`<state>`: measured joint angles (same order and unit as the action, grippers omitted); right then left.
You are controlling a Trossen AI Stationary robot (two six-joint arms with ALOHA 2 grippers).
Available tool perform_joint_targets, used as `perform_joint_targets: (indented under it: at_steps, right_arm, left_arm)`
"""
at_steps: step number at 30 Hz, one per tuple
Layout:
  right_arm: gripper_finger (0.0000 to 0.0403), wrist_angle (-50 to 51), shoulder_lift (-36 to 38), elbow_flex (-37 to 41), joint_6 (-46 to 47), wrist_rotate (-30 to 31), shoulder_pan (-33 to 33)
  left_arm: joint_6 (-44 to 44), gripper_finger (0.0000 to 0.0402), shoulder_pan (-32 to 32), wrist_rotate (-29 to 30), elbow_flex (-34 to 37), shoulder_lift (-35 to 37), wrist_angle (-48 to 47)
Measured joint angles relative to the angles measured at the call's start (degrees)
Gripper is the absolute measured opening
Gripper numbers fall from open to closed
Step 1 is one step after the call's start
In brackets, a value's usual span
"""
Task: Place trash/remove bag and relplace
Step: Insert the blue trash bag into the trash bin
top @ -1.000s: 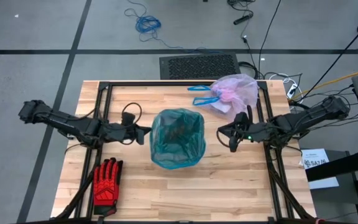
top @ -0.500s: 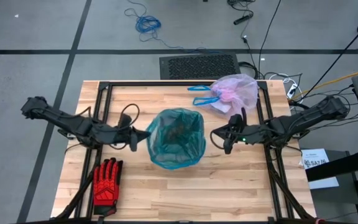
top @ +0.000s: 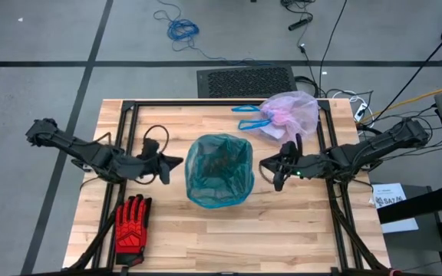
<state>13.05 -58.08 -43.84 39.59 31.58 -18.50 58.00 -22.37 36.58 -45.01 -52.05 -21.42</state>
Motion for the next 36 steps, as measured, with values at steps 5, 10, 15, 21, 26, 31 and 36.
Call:
perform_joint_targets:
  at_steps: [5,10,15,21,26,31,36]
  right_arm:
    - [0.0000,-2.9,-6.0,0.1,0.2,-1.7,1.9]
    - [0.0000,-9.9,-10.7,0.0,-1.2,-3.3,2.3]
    - [0.0000,-10.7,-15.5,0.0,0.1,-4.7,2.4]
    - [0.0000,-11.0,-20.6,0.1,2.7,-4.5,2.5]
    - [0.0000,-9.6,-22.2,0.1,3.9,-4.5,2.4]
    - [0.0000,-4.8,-17.5,0.1,4.3,-3.2,2.2]
    - [0.0000,2.6,-7.3,0.0,3.3,-0.8,0.5]
  left_arm:
    - [3.2,0.0000,0.3,-1.5,1.6,-6.6,0.1]
    - [6.2,0.0000,0.3,-1.6,4.9,-12.1,8.8]
    - [6.2,0.0000,0.3,-1.6,6.7,-16.8,15.5]
    - [9.1,0.0000,0.2,-1.5,8.7,-21.0,21.2]
    - [9.2,0.0000,0.2,-0.9,8.7,-23.7,24.1]
    - [9.2,0.0000,0.3,-0.6,8.7,-25.0,24.9]
    - [9.2,0.0000,0.3,0.0,8.8,-25.5,25.7]
